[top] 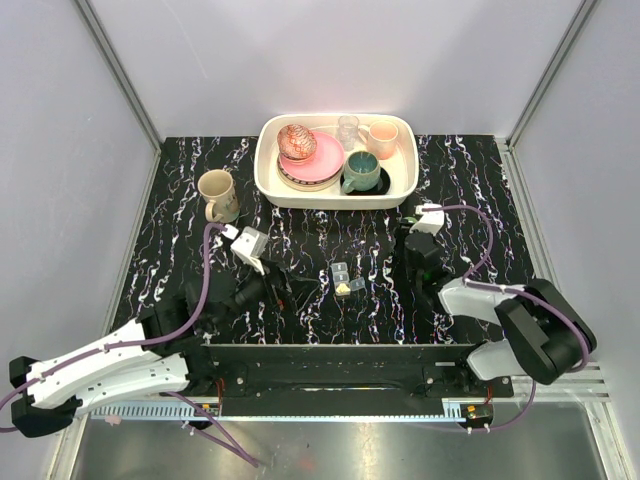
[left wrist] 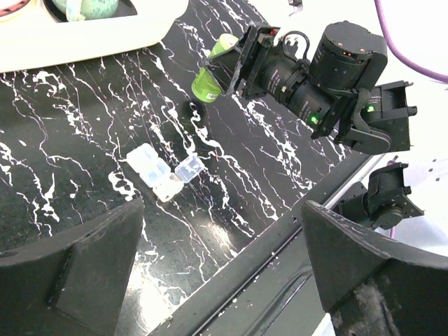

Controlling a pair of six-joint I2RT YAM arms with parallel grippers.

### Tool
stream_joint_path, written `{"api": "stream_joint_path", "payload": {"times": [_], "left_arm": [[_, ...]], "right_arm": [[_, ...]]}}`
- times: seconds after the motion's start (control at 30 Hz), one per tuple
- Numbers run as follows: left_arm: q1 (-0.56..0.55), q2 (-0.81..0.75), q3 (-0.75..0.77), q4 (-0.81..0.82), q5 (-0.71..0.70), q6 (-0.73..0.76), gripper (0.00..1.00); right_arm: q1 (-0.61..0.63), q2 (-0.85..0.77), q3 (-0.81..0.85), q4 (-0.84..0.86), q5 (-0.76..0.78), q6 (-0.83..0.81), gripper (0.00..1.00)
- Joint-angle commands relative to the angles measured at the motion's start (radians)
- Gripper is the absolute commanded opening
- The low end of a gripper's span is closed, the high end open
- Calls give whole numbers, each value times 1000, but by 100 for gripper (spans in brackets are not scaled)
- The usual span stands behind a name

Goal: Sort the pills into containers

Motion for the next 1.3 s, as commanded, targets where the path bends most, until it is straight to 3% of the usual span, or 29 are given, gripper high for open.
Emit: {"api": "stream_joint_path", "payload": {"times": [0.0, 0.13, 0.47, 0.9, 1.03, 1.27], "left_arm": [[0, -16, -11, 40, 23, -15, 99], [0, -19, 0, 29, 20, -15, 99], [0, -21, 2, 23, 26, -18, 99], [0, -45, -14, 25, 23, -21, 99], [0, -64, -24, 23, 12, -21, 99], [0, -61, -26, 13, -5, -43, 99]], "right_arm": [[-7, 63, 4, 229, 58, -47, 7], [-7, 111, 5, 244, 51, -57, 30], [-7, 91, 10, 171, 7, -40, 59], [-5, 57, 67, 4, -37, -14, 83], [-5, -48, 109, -78, -21, -37, 90], [-5, -226, 227, -321, -27, -61, 91]]}}
